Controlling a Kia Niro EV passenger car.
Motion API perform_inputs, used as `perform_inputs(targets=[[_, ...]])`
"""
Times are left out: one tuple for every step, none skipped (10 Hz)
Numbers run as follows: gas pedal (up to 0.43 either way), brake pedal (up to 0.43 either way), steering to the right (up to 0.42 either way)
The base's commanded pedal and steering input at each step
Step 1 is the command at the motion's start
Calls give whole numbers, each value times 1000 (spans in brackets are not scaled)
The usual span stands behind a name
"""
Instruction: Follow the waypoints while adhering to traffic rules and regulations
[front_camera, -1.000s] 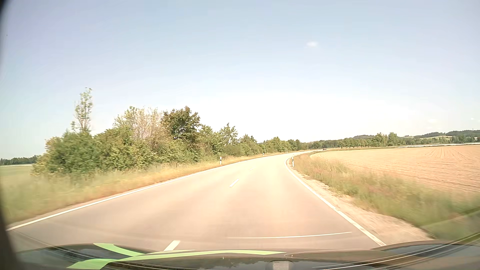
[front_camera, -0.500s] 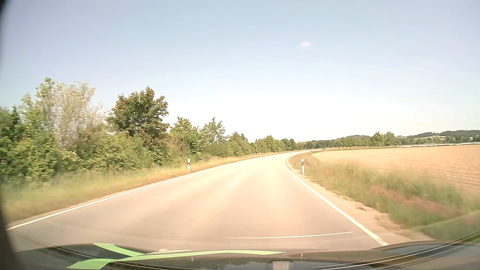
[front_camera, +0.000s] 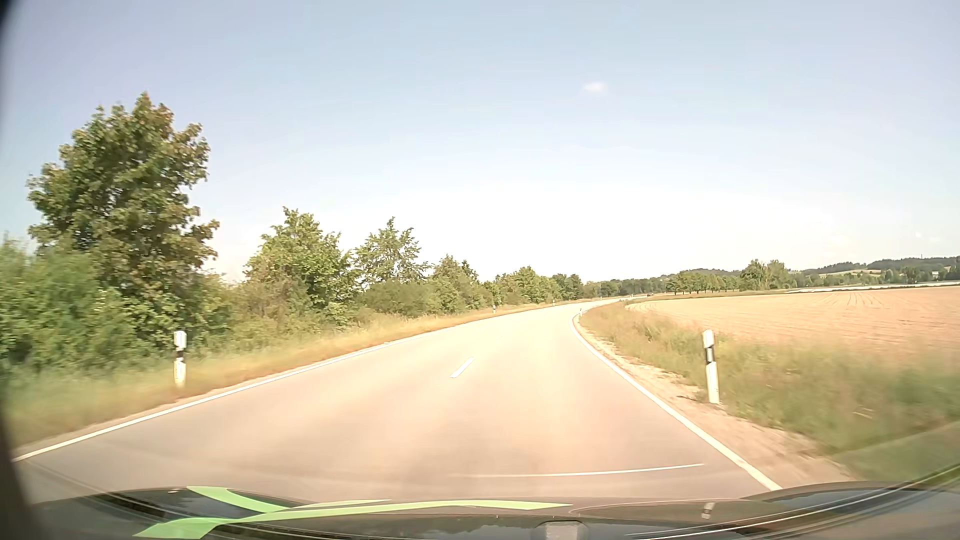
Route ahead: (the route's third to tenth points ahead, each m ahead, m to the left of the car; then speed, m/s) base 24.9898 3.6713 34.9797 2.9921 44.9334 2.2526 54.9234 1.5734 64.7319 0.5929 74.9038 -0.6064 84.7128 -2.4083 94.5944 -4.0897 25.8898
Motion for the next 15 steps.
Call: perform_inputs(targets=[[240,0,10],[240,0,10],[240,0,11],[240,0,12],[220,0,13],[209,0,14],[197,0,14],[197,0,14],[197,0,14],[197,0,14],[197,0,14],[197,0,14],[197,0,14],[169,0,14],[130,0,14]])
